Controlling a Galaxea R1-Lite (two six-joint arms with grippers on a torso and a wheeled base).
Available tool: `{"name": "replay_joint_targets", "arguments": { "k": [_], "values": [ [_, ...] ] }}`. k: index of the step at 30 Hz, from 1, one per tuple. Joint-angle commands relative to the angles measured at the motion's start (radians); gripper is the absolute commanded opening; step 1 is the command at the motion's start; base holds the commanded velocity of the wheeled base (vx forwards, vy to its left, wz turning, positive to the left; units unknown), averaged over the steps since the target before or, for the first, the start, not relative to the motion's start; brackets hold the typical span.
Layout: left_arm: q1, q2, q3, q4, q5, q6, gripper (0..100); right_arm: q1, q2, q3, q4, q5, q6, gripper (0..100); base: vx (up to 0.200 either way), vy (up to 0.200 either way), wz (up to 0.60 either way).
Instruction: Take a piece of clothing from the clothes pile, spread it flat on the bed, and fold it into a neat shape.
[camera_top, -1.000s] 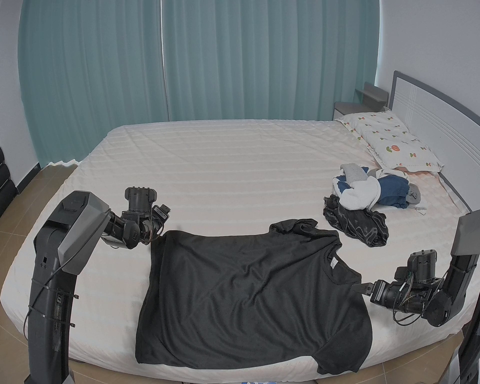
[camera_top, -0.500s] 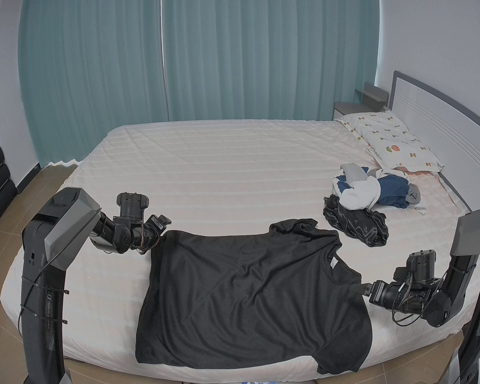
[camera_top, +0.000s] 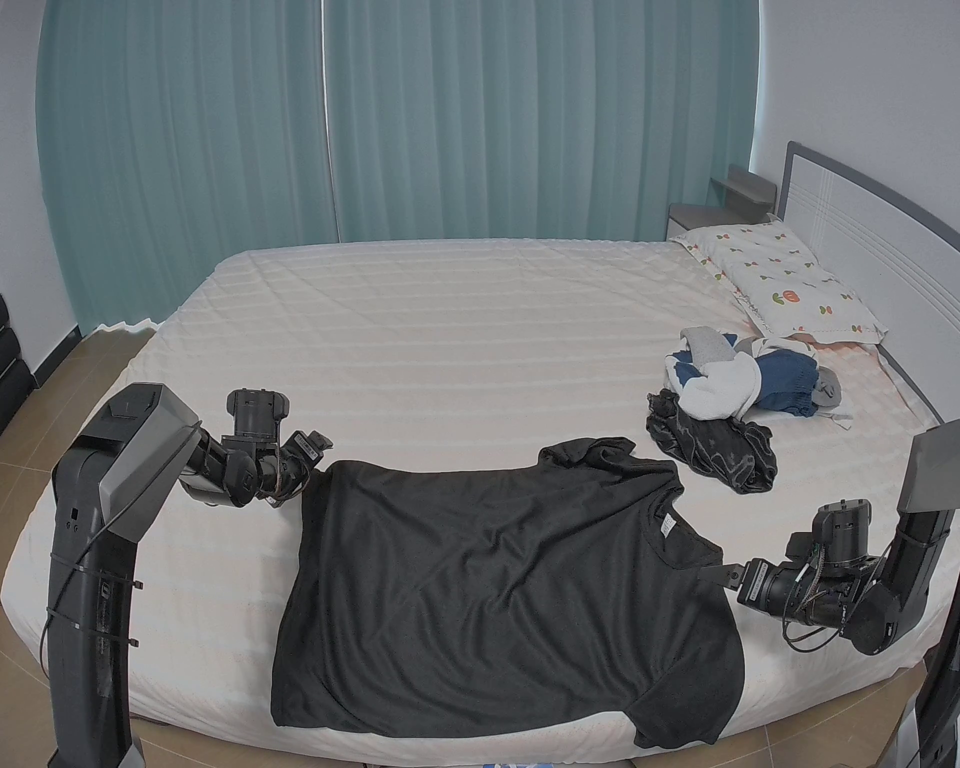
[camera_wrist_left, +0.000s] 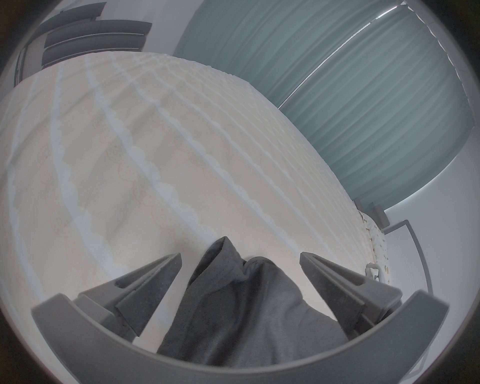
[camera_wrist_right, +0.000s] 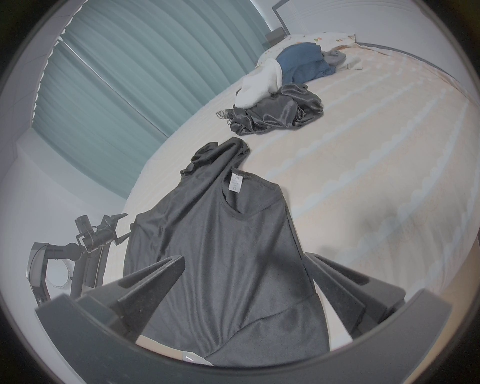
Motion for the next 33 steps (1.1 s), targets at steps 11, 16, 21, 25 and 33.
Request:
{"name": "replay_joint_targets", "arguments": {
  "k": [11, 16, 21, 25, 33],
  "values": [
    [0.007, 0.029, -0.035, 0.001, 0.022, 0.011, 0, 0.000, 0.034, 0.006, -0.037, -0.001, 0.000, 100, 0.000, 0.000, 0.00],
    [0.040, 0.052, -0.102, -0.003, 0.060, 0.006, 0, 0.000, 0.035, 0.004, -0.037, -0.003, -0.001, 100, 0.000, 0.000, 0.00],
    [0.047, 0.069, -0.134, -0.011, 0.060, 0.008, 0, 0.000, 0.035, 0.003, -0.037, -0.003, 0.000, 100, 0.000, 0.000, 0.00],
    [0.056, 0.069, -0.139, -0.037, 0.060, 0.011, 0, 0.002, 0.037, 0.003, -0.037, -0.003, 0.000, 100, 0.000, 0.000, 0.00],
    [0.061, 0.083, -0.139, -0.055, 0.049, 0.012, 0, 0.002, 0.037, 0.004, -0.037, -0.001, 0.000, 100, 0.000, 0.000, 0.00]
  ]
}}
